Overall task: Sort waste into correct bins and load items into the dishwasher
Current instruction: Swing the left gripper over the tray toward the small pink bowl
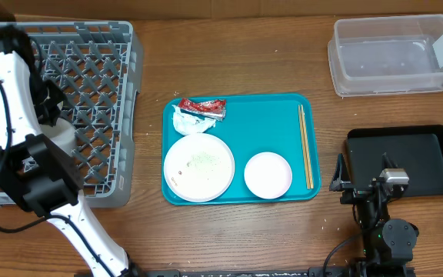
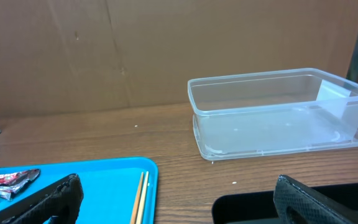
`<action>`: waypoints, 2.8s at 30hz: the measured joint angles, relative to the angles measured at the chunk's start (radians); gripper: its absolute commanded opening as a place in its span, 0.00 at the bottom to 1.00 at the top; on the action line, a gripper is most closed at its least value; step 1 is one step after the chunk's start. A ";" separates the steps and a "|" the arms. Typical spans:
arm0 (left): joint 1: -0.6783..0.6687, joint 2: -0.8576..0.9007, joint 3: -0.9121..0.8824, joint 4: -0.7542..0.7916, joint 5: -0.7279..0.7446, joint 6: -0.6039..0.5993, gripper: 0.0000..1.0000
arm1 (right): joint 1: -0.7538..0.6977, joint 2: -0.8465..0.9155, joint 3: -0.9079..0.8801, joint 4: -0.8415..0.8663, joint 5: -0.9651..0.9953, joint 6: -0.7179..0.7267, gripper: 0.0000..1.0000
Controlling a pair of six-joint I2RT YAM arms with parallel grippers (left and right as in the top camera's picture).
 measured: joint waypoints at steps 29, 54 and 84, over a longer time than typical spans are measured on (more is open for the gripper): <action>0.315 -0.317 0.006 -0.114 0.668 0.103 0.04 | 0.000 0.000 0.000 0.000 -0.001 0.000 1.00; -0.562 -0.846 -0.277 -0.080 0.604 0.237 0.69 | 0.000 0.000 0.000 0.000 0.000 0.000 1.00; -0.630 -0.843 -0.349 -0.116 0.506 0.240 0.65 | 0.000 0.000 0.000 0.000 0.000 0.000 1.00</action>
